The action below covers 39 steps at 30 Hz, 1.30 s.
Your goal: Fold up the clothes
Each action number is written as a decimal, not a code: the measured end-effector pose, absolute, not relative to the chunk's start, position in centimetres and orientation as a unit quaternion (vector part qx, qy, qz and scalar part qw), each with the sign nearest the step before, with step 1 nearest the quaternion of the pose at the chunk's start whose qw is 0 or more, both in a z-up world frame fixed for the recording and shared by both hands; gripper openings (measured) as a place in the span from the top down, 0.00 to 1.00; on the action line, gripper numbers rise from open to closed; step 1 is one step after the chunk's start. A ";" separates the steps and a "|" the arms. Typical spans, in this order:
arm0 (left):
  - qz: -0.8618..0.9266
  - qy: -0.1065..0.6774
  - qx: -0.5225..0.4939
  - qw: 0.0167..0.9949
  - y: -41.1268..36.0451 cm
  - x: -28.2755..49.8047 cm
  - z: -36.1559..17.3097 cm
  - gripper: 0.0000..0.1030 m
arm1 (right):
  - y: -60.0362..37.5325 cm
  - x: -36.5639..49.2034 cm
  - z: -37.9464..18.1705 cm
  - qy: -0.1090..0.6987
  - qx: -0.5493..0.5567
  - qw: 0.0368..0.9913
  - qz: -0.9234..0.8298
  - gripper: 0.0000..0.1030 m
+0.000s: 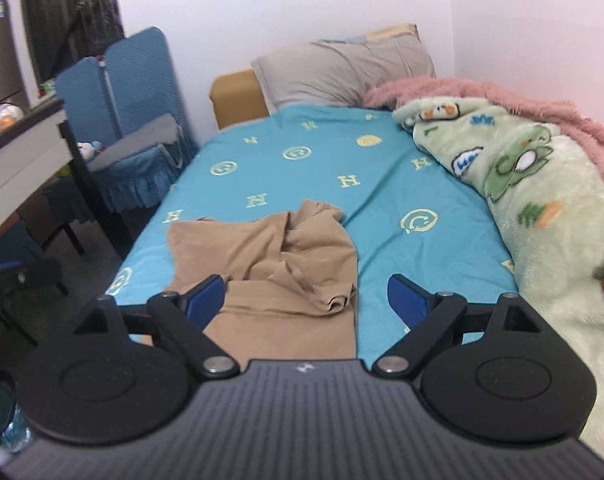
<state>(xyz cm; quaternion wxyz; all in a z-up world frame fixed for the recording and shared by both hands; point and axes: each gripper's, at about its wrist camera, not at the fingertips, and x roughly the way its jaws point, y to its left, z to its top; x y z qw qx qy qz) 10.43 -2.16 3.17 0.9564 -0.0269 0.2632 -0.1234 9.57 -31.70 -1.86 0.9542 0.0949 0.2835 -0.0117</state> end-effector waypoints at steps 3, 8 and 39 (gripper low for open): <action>-0.115 0.242 -0.031 0.963 -1.0 7.6 2.6 0.00 | -30.8 6.7 -2.3 0.255 0.090 0.963 -0.008 0.13; -0.102 0.230 0.004 0.968 -0.7 5.3 0.1 0.00 | -29.8 4.4 -4.6 0.246 0.084 0.966 -0.003 0.13; -0.092 0.510 -0.336 0.786 6.8 12.6 -12.5 0.03 | -36.0 6.1 -14.2 0.375 0.472 0.798 -0.004 0.13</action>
